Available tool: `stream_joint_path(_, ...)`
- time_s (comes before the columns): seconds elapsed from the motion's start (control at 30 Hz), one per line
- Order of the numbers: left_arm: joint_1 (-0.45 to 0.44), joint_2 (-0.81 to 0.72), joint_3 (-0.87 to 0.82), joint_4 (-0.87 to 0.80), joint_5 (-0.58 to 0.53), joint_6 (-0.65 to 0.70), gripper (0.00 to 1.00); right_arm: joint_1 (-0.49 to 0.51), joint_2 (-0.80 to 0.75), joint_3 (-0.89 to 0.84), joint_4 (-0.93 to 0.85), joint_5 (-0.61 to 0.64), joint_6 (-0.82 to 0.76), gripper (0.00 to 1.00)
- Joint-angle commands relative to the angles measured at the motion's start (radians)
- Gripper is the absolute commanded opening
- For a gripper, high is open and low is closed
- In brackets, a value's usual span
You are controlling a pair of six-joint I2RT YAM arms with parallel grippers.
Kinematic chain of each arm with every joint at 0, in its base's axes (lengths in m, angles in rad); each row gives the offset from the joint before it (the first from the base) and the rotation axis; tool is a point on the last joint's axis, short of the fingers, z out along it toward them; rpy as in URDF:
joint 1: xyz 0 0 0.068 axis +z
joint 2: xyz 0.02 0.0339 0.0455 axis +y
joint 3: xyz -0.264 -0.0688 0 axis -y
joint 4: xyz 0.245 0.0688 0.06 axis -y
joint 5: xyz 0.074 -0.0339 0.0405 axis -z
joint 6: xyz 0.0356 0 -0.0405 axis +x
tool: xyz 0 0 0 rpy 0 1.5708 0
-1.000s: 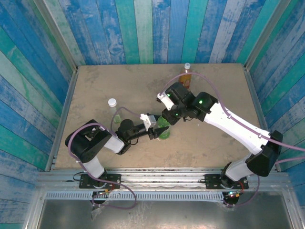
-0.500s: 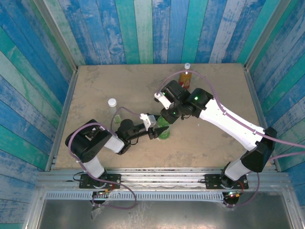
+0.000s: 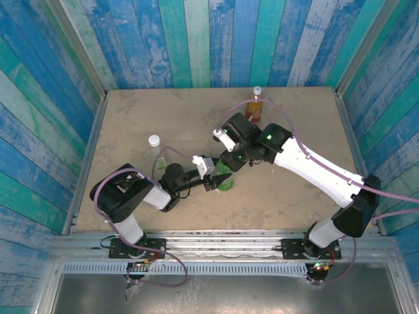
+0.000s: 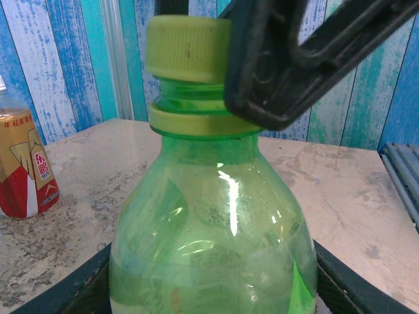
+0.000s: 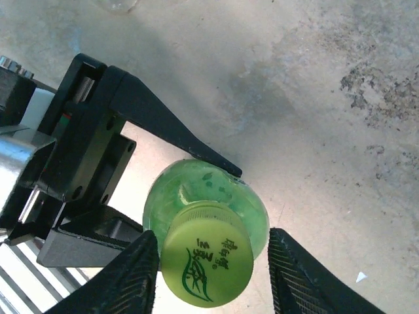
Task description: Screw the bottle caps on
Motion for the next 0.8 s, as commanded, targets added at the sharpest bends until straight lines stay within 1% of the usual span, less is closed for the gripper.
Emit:
stream_joint_path(0.0, -0.003, 0.039, -0.004, -0.035, 0.011, 0.012, 0.6, 0.009, -0.049, -0.007, 0.011, 0.018, -0.003, 0.57)
stream_joint_path(0.07, -0.003, 0.036, -0.003, -0.039, 0.011, 0.014, 0.6, 0.008, -0.068, -0.014, 0.023, 0.026, -0.005, 0.67)
stream_joint_path(0.13, -0.003, 0.036, -0.004, -0.042, 0.009, 0.017, 0.6, 0.008, -0.091, -0.027, 0.05, 0.025, -0.004, 0.7)
stream_joint_path(0.17, -0.003, 0.035, -0.003, -0.041, 0.009, 0.016, 0.6, 0.008, -0.103, -0.034, 0.066, 0.024, -0.002, 0.7)
stream_joint_path(0.2, -0.003, 0.036, -0.004, -0.041, 0.008, 0.017, 0.6, 0.009, -0.114, -0.043, 0.079, 0.023, 0.0, 0.69)
stream_joint_path(0.37, -0.003, 0.036, -0.002, -0.047, 0.008, 0.018, 0.6, 0.009, -0.12, -0.073, 0.126, 0.025, 0.008, 0.4)
stream_joint_path(0.47, -0.003, 0.032, -0.003, -0.05, 0.01, 0.021, 0.6, 0.009, -0.098, -0.073, 0.124, 0.028, 0.008, 0.28)
stream_joint_path(0.63, -0.005, 0.026, -0.005, -0.059, 0.008, 0.026, 0.6, 0.007, -0.073, -0.075, 0.119, 0.025, 0.005, 0.19)
stream_joint_path(0.77, -0.004, 0.024, -0.005, -0.059, 0.007, 0.027, 0.6, 0.003, -0.067, -0.085, 0.107, 0.019, 0.007, 0.16)
